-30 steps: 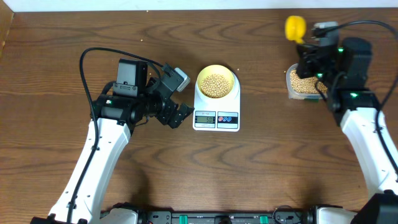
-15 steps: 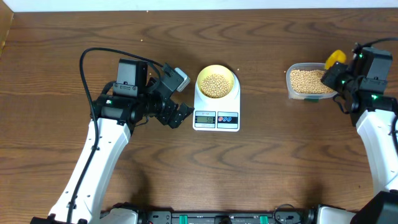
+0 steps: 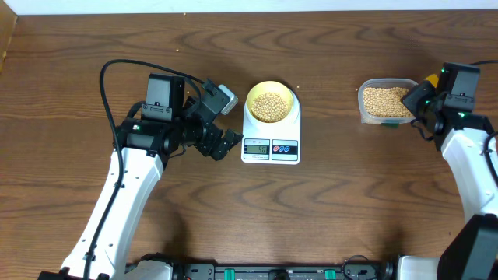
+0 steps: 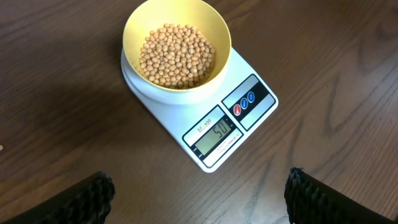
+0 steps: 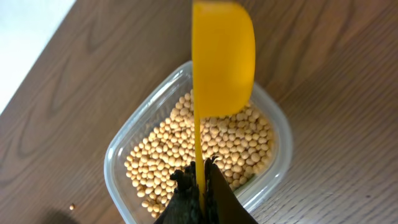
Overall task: Scoop item into bowl and weigh 50g on scale
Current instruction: 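Lower the scoop into the tub and lay it on the soybeans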
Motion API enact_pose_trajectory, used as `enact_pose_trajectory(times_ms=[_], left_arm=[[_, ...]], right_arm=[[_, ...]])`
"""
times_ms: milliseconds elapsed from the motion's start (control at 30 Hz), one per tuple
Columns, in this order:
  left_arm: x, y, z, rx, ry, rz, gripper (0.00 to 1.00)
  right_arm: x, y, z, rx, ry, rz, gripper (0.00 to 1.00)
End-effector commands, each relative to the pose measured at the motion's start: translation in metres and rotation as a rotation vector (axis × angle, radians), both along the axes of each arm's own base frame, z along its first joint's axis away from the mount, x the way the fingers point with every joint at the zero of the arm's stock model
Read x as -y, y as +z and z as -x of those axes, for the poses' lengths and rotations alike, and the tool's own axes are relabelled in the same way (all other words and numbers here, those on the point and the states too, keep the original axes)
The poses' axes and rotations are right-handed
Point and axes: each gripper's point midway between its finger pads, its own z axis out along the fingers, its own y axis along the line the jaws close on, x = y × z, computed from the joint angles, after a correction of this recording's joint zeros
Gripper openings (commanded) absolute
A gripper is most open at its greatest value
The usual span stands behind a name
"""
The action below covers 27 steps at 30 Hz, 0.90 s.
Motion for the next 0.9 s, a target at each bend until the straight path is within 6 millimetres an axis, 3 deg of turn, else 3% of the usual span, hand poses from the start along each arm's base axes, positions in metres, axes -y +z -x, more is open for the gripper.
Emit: enact_pose_trajectory(times_ms=[0,300,733,867], left_arm=[[0.001,0.008,0.0,0.027,-0.017,0.007,0.9],[0.001,0.008,0.0,0.027,-0.017,0.008,0.9],[0.001,0.008,0.0,0.027,-0.017,0.007,0.9],[0.001,0.008,0.0,0.027,-0.017,0.007,0.9]], right_arm=[[-0.023,-0.011,-0.005,-0.014,0.05,-0.057,0.01],[-0.056,-0.006,-0.014,0.013,0.141,-0.051,0.01],[-0.058,-0.02,-0.001,-0.062,0.141,-0.054,0.01],[-0.059,-0.021,0.001,-0.073,0.141,-0.056,0.08]])
